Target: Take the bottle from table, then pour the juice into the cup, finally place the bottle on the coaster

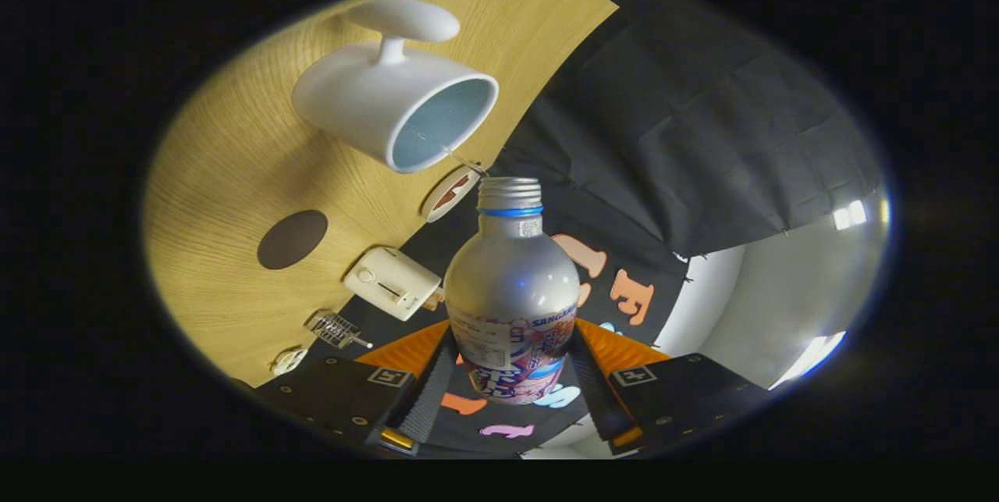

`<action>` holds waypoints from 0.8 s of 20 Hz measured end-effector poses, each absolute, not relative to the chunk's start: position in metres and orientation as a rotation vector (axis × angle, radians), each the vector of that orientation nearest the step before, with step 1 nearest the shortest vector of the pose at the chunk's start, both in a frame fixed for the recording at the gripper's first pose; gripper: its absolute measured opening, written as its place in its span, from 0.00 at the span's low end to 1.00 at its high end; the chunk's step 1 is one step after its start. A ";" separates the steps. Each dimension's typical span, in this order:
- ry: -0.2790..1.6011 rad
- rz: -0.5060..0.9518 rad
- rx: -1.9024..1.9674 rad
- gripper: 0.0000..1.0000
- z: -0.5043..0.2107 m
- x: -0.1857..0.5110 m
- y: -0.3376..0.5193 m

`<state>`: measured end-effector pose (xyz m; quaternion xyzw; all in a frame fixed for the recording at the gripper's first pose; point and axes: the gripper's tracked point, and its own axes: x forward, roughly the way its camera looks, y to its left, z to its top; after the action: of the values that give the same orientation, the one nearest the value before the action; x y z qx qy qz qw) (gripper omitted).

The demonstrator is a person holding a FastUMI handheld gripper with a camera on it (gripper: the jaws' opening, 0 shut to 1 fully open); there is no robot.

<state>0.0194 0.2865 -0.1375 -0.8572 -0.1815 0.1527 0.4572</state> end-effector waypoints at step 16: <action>-0.369 0.462 -2.030 0.78 -0.173 0.019 0.290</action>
<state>0.0190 0.2905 -0.1735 -0.8362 -0.1519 0.1904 0.4913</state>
